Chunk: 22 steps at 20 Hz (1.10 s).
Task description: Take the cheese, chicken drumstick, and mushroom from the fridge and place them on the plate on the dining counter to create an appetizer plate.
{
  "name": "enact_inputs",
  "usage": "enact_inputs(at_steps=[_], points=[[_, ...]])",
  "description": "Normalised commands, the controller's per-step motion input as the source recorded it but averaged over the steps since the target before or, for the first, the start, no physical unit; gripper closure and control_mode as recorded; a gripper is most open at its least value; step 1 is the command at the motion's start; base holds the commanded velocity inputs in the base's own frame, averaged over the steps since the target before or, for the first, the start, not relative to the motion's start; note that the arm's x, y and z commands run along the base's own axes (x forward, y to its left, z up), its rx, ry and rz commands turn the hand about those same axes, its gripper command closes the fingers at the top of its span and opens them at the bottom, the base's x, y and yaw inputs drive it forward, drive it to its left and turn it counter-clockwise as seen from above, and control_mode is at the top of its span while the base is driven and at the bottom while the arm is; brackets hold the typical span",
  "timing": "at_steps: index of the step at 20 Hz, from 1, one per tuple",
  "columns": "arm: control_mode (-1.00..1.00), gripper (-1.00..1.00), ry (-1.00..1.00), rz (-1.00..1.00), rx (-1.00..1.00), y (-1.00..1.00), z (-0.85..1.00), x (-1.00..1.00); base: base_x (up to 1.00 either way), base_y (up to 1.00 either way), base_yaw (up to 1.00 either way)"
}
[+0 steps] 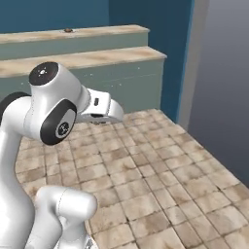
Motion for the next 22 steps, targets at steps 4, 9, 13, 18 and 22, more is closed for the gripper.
enact_inputs(at_steps=[4,9,13,18,22], points=[[1.0,1.0,0.0,0.0,0.0,0.0,0.0,0.0,1.0,0.0,0.58],[1.0,1.0,0.0,0.0,0.0,0.0,0.0,0.0,1.0,-0.03,0.64],[1.0,1.0,0.0,0.0,0.0,0.0,0.0,0.0,1.0,-0.16,0.58],[1.0,1.0,0.0,0.0,0.0,0.0,0.0,0.0,1.0,-0.12,0.48],[1.0,1.0,0.0,0.0,0.0,0.0,0.0,0.0,1.0,-0.27,0.51]])
